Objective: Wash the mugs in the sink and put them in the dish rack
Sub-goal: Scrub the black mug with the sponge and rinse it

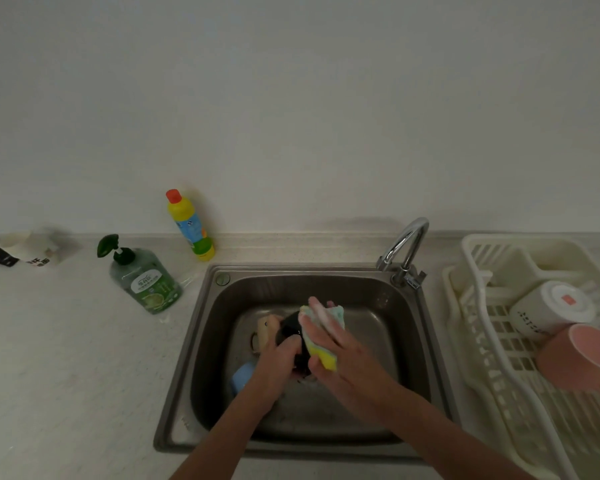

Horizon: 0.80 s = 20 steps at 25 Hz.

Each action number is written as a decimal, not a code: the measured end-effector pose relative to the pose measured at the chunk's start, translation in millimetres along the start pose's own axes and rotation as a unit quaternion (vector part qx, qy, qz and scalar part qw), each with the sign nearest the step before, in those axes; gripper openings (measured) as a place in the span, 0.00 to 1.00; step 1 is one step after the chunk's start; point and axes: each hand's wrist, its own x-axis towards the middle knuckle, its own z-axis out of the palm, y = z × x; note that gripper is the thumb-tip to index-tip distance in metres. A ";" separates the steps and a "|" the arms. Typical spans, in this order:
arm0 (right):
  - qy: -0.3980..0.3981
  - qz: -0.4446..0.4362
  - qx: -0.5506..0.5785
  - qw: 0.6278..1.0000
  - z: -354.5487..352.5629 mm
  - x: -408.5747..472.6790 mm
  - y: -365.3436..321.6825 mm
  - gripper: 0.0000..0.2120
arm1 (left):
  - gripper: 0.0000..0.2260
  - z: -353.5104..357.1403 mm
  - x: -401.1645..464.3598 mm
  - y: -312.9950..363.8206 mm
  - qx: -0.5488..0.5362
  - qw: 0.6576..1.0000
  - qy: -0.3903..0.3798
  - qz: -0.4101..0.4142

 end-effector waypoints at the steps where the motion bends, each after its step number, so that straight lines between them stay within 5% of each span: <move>1: 0.001 -0.011 -0.026 1.000 -0.2 3.4 -2.0 0.26 | 0.13 -1.2 -1.4 -3.5 0.011 1.000 -0.024 -0.002; 6: 0.044 0.092 0.145 0.984 -8.5 1.8 16.8 0.24 | 0.24 0.0 -8.8 -0.2 -0.113 0.993 -0.018 -0.033; 9: 0.026 0.057 0.062 0.996 6.6 -9.1 4.6 0.29 | 0.16 -1.7 -6.7 9.4 -0.135 0.990 0.026 -0.034; 12: 0.033 0.028 0.007 0.999 7.1 4.7 -2.8 0.28 | 0.27 -2.1 -9.1 8.2 -0.077 0.997 -0.013 -0.026; 16: 0.081 0.094 0.170 0.978 1.2 4.1 3.1 0.22 | 0.17 -2.1 -8.9 12.8 -0.146 0.989 -0.009 -0.028; 20: 0.013 0.040 0.100 0.994 0.7 3.7 -12.2 0.26 | 0.13 -3.3 -3.7 12.0 -0.100 0.995 -0.005 -0.017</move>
